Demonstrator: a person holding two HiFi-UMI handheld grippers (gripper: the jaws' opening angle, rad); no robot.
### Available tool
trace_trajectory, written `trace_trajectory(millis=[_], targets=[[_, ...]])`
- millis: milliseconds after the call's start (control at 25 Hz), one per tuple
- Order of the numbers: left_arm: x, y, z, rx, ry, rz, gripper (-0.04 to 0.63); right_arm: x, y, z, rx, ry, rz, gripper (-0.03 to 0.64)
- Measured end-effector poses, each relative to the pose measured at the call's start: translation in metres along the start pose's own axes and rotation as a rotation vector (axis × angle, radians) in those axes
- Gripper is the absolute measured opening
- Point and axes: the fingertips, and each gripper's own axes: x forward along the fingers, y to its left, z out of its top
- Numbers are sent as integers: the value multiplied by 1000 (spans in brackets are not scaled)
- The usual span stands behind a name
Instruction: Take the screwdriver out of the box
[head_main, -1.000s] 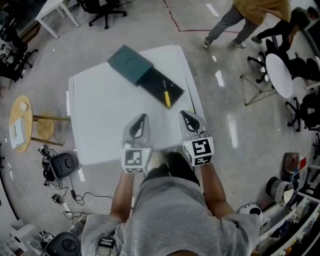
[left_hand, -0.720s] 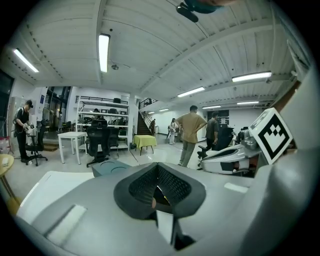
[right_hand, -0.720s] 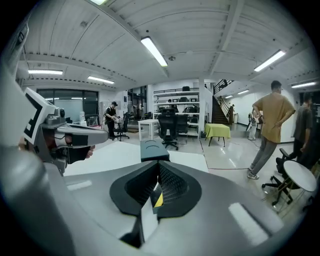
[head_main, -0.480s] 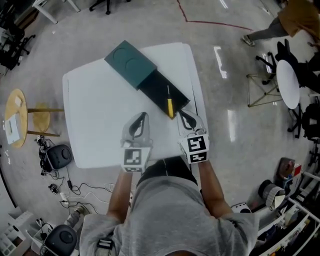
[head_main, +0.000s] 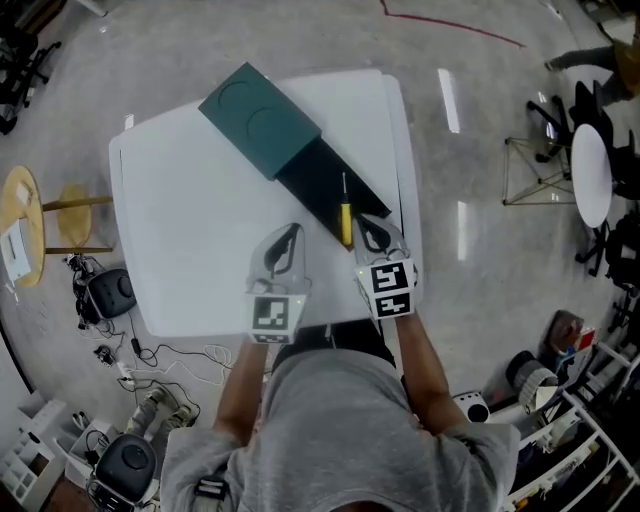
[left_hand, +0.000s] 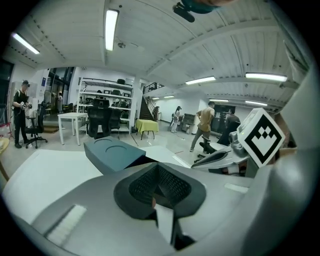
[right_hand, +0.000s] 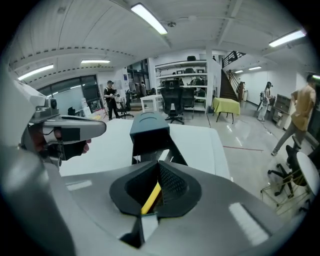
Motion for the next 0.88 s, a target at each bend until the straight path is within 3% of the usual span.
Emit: trace_trajectory(millis=[240, 600, 880], targets=[[16, 10, -13, -22, 39, 6, 12, 26, -5, -12, 44, 92, 25, 17], [30, 18, -20, -43, 65, 9, 11, 55, -2, -23, 43, 255, 48, 154], [39, 29, -25, -40, 81, 27, 11, 74, -5, -35, 22, 367, 46, 158]])
